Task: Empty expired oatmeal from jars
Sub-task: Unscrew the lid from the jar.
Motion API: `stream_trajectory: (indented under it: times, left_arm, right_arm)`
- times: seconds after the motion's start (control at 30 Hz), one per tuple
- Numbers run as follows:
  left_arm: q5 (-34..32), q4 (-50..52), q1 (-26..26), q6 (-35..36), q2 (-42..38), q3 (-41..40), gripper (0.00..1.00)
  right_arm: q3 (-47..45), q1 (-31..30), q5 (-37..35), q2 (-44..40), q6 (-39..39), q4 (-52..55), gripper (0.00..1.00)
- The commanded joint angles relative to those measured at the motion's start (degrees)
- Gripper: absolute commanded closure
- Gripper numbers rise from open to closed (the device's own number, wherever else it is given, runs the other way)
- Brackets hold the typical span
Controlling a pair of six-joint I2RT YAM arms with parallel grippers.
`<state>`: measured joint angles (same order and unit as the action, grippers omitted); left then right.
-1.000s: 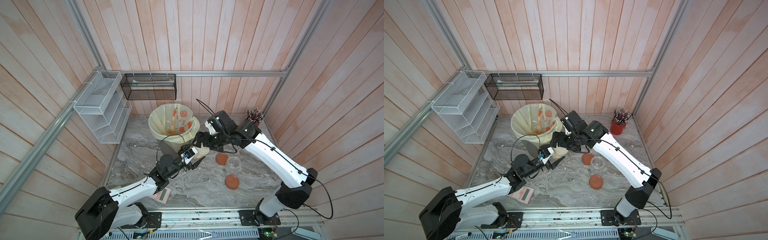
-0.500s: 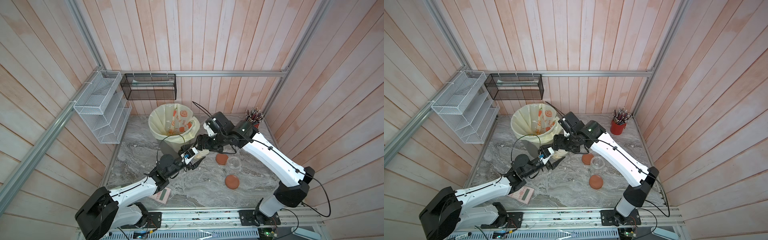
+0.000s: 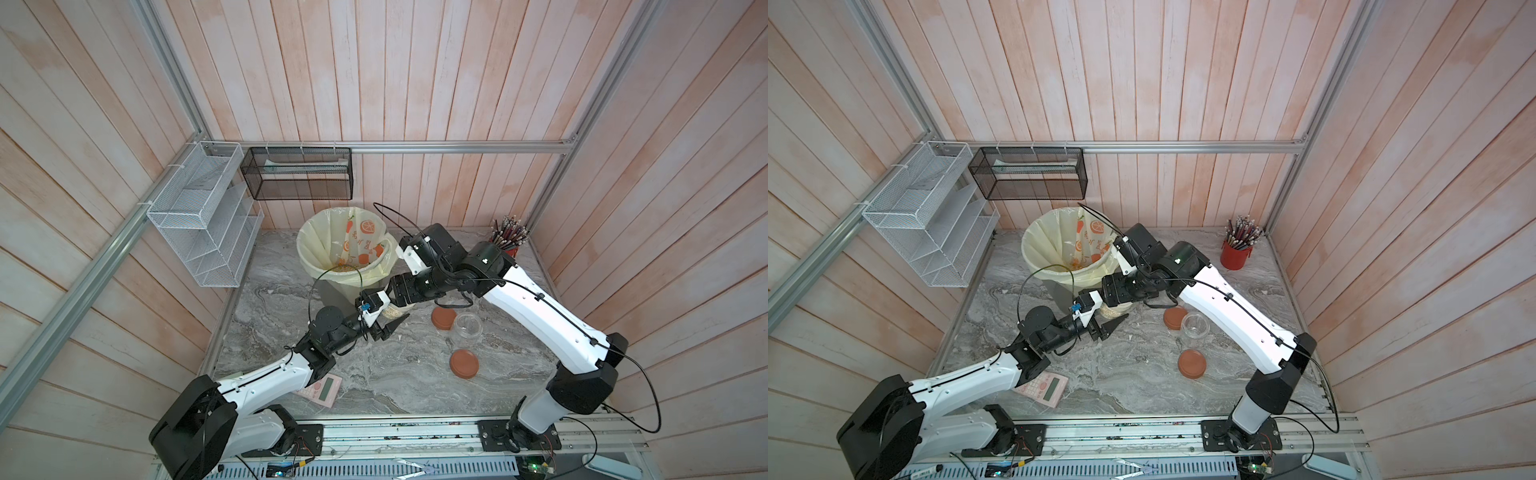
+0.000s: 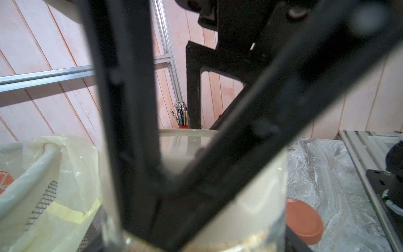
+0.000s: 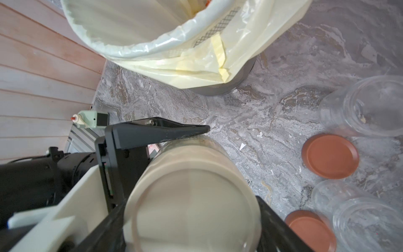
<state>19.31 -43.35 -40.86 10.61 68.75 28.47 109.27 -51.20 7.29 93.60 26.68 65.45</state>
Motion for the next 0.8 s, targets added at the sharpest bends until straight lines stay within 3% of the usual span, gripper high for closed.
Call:
stream_trajectory:
  times: [0.0,0.37,0.47,0.77]
  left_arm:
    - [5.4,-6.1,-0.3,-4.0,-2.2,-0.2,0.96]
    - [8.4,-4.9,-0.2,-6.6,-4.1,-1.6,0.97]
    - [9.0,-4.9,-0.1,-7.1,-4.0,-1.8,0.97]
    - [11.5,-4.5,0.0,-8.2,-4.7,-1.8,0.99]
  right_arm:
    - [1.7,-1.0,4.4,1.0,-11.8,-0.5,0.43]
    - [-6.9,0.4,10.9,-5.2,-31.6,-13.7,0.59]
    - [-8.8,0.7,10.2,-6.6,-36.6,-15.5,0.58]
    - [-10.6,5.5,16.6,-8.3,-45.8,-16.7,0.56]
